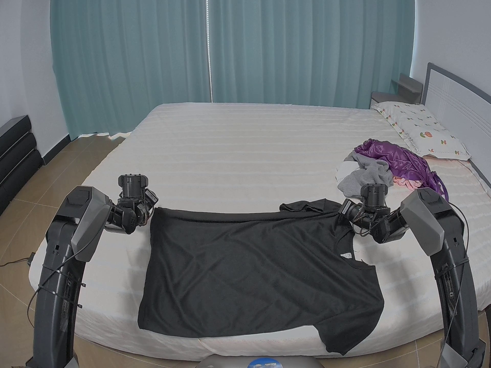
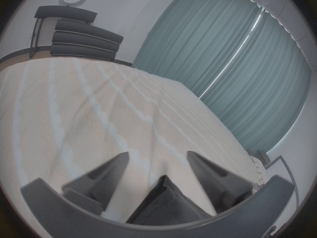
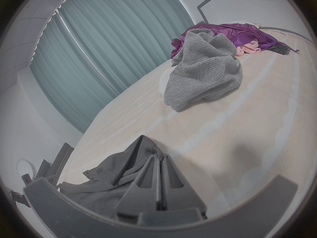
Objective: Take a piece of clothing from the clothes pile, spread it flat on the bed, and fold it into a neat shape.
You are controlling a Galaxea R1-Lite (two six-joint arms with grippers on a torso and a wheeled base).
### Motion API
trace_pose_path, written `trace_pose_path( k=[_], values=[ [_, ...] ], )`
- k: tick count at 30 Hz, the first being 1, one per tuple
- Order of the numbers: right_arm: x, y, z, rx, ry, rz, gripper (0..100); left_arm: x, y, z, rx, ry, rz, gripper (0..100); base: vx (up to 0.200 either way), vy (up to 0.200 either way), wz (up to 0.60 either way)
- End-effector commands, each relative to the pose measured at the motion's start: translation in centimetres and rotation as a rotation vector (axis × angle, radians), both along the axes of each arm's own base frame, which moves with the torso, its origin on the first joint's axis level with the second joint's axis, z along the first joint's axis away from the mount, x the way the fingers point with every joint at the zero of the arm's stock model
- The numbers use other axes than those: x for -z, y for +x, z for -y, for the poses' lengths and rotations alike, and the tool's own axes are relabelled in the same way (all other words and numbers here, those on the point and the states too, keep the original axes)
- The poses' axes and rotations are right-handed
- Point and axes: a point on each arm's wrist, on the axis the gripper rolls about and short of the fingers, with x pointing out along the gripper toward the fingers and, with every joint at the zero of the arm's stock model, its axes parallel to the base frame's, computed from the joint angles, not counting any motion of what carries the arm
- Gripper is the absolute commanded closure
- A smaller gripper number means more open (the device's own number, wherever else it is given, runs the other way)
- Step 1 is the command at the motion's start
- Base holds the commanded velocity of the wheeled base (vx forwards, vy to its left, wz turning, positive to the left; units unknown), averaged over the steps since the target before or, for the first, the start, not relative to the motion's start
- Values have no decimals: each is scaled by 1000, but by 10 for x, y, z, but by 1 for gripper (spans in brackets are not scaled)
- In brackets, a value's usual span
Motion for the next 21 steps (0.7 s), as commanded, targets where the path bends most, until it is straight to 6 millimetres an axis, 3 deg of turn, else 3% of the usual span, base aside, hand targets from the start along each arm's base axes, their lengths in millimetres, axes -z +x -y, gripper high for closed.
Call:
trace_pose_path(
  k=[1,16,17,21],
  values=[
    [-3,0,1,2,0,6,100,0,-1,7,37,-12,-15,0,0,0,0],
    [-4,1,0,15,2,10,100,9,-5,20,154,-64,-95,0,0,0,0],
    [-4,1,0,15,2,10,100,9,-4,20,153,-63,-93,100,0,0,0],
    [-4,1,0,17,3,10,100,9,-3,20,153,-61,-89,100,0,0,0]
  ],
)
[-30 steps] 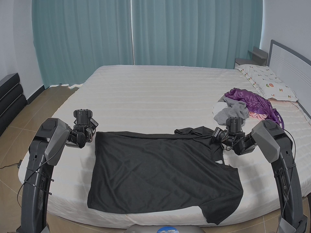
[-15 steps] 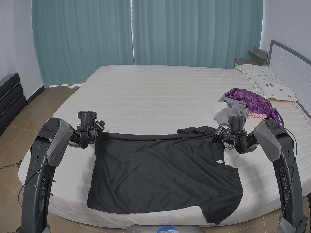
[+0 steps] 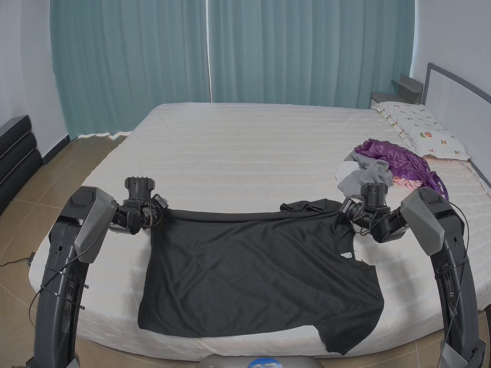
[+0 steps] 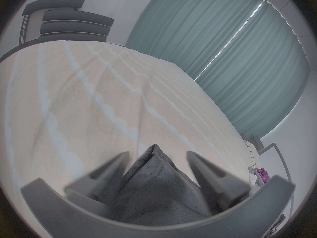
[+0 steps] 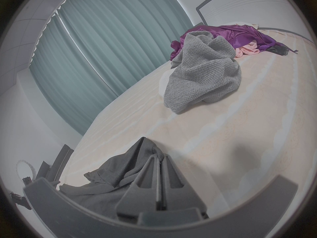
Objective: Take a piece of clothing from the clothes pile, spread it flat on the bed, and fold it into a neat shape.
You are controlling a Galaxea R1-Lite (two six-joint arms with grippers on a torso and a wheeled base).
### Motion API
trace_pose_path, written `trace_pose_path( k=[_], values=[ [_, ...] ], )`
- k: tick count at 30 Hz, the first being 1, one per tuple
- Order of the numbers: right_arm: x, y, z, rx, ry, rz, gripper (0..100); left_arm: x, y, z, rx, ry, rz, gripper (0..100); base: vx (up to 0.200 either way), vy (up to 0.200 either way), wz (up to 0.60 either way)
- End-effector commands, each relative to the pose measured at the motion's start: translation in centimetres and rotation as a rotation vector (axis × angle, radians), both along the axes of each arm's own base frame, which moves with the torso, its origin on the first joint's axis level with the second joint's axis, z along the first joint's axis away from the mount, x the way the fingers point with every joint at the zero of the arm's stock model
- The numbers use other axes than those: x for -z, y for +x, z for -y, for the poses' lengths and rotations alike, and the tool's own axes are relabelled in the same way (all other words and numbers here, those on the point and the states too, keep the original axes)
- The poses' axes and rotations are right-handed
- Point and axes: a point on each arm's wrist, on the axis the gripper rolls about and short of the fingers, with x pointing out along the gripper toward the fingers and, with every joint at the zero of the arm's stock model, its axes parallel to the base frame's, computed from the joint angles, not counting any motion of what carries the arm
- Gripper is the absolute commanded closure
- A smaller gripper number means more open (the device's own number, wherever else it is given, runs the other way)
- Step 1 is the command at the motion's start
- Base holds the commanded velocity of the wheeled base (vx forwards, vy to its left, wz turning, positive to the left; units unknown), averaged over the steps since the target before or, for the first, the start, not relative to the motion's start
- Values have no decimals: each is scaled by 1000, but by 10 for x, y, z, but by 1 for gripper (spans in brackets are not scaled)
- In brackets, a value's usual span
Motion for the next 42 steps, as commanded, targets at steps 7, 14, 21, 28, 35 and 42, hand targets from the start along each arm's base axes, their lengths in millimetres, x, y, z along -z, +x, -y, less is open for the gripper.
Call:
trace_pose_path(
  k=[7,14,21,28,35,42],
  values=[
    [-9,2,-1,23,7,50,100,-9,4,-1,-22,13,37,100,0,0,0],
    [-16,4,-1,44,2,96,100,-28,13,-7,-80,37,107,100,0,0,0],
    [-24,12,-5,66,-2,155,100,-48,17,-15,-98,40,167,100,0,0,0],
    [-32,18,-6,93,-8,207,100,-67,17,-15,-88,39,203,100,0,0,0],
    [-25,25,-13,114,-18,269,100,-59,18,-17,-95,47,207,100,0,0,0],
    [-6,30,-13,121,-26,256,100,-37,20,-17,-94,47,201,100,0,0,0]
  ],
)
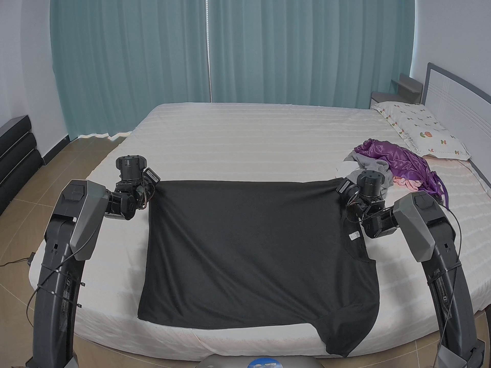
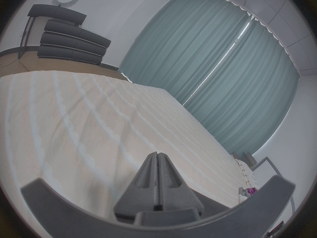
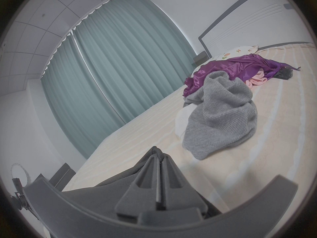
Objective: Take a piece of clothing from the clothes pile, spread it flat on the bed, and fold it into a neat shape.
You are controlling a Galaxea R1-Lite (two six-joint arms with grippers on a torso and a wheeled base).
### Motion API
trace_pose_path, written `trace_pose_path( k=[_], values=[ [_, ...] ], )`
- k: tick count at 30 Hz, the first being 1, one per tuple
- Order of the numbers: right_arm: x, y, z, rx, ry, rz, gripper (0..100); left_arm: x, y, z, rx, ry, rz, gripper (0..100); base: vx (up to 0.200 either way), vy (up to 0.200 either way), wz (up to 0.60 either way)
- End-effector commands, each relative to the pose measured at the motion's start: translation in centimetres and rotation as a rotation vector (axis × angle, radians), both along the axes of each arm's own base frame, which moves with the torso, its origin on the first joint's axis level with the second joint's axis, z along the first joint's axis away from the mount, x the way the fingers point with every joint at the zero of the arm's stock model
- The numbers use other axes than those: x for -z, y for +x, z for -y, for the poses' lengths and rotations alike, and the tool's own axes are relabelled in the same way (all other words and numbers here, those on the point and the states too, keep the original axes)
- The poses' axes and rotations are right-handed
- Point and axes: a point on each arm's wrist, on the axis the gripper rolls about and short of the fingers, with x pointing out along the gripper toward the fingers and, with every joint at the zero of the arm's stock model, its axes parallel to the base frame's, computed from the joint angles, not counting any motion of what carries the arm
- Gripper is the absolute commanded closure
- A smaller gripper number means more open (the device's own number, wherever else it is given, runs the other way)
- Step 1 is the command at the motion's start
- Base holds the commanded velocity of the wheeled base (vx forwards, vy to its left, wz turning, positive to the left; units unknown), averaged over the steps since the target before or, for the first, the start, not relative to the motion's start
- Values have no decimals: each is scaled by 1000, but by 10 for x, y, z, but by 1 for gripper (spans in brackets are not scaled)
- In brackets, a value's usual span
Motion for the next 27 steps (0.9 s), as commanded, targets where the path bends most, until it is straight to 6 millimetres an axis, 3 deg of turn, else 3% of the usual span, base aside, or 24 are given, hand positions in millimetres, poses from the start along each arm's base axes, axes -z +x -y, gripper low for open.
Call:
trace_pose_path(
  k=[1,9,10,11,16,23,25,27],
  values=[
    [26,0,-2,-4,-9,-37,100,22,1,0,0,1,-34,100,0,0,0],
    [35,-1,-5,-13,-16,-64,100,34,0,0,7,-2,-55,100,0,0,0],
    [38,-2,-7,-17,-18,-78,0,35,0,1,10,-3,-56,100,0,0,0],
    [42,-3,-8,-19,-18,-86,0,35,0,1,14,-4,-58,0,0,0,0],
    [42,-3,-9,-19,-17,-83,0,39,0,2,23,-7,-67,0,0,0,0],
    [-6,-11,-1,-5,-6,-57,0,31,-2,-1,4,-1,-71,0,0,0,0],
    [-17,-20,3,-1,-3,-75,0,22,-7,-6,-8,-1,-80,0,0,0,0],
    [-30,-47,9,-4,-1,-124,0,1,-27,-17,-19,-12,-115,0,0,0,0]
  ],
)
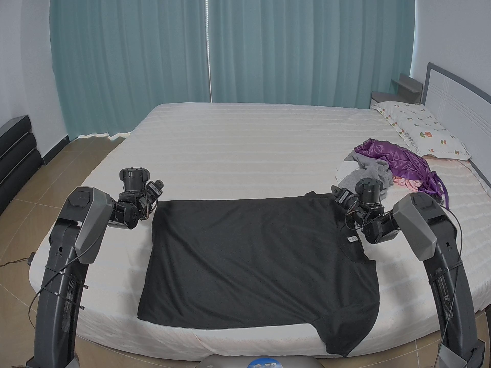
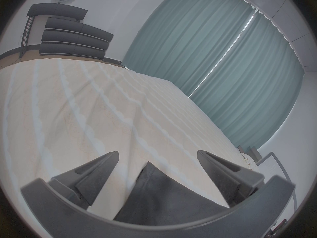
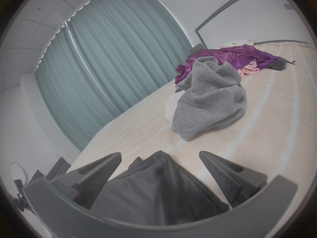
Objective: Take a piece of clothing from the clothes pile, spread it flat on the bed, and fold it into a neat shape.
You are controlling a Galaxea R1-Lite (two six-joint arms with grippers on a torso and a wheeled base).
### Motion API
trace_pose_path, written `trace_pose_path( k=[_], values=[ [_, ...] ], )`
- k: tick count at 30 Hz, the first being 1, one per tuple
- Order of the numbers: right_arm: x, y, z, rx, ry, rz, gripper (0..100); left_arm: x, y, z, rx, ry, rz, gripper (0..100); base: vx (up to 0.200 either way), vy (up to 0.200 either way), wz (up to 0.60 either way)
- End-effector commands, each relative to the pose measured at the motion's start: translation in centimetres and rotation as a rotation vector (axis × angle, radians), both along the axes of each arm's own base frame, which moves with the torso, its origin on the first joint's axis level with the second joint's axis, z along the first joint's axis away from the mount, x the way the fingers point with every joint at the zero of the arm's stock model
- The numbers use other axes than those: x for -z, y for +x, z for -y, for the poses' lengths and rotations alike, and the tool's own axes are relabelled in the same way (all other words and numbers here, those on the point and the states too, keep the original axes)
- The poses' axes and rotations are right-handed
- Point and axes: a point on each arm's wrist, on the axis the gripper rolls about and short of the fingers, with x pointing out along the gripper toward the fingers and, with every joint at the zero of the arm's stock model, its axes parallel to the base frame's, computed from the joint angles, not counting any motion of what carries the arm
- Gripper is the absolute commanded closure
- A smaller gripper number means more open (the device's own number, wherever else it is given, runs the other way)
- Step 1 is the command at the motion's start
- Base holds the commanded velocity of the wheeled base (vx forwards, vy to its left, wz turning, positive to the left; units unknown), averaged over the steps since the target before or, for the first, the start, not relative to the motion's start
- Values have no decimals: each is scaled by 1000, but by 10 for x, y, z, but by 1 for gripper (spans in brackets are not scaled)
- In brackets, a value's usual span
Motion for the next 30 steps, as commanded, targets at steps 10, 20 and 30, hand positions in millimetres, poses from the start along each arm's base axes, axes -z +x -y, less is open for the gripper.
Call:
trace_pose_path(
  k=[10,20,30],
  values=[
    [-77,-153,22,-56,126,-159,0,-83,-134,-26,74,-85,-167,0,0,0,0],
    [-60,-258,18,-69,302,-332,0,-77,-236,9,119,-172,-256,0,0,0,0],
    [-45,-297,20,-118,406,-426,0,-59,-273,28,138,-253,-321,0,-60,0,0]
  ],
)
